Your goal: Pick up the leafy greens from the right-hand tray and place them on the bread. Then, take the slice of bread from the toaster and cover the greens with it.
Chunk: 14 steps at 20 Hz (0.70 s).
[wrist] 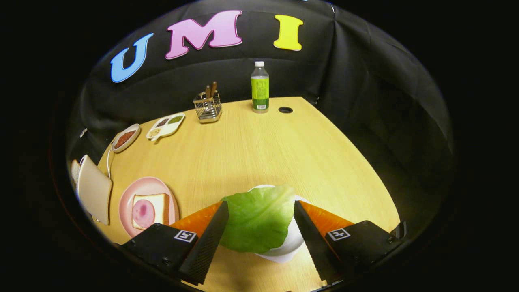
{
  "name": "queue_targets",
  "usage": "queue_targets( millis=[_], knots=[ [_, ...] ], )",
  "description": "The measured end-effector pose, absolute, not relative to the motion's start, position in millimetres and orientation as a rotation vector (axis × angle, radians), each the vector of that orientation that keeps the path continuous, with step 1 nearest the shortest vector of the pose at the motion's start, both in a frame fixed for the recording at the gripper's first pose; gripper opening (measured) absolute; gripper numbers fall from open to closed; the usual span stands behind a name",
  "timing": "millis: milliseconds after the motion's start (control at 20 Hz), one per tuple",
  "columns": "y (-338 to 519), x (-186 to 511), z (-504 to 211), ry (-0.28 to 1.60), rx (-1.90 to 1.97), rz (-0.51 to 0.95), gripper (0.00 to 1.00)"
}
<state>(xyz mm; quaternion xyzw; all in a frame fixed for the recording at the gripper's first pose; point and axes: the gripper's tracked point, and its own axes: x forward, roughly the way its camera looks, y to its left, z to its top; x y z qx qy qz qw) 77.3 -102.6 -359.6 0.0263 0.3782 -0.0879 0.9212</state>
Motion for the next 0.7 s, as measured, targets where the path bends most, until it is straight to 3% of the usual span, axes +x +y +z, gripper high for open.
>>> queue_targets(
  millis=[250, 450, 700],
  knots=[
    [-100.2, 70.2, -399.2, 0.863, 0.069, -0.165, 0.98],
    [-96.6, 67.7, -416.8, 0.902, 0.044, -0.129, 0.77],
    [-98.7, 72.1, -418.2, 0.894, 0.012, -0.117, 0.76]
  ],
)
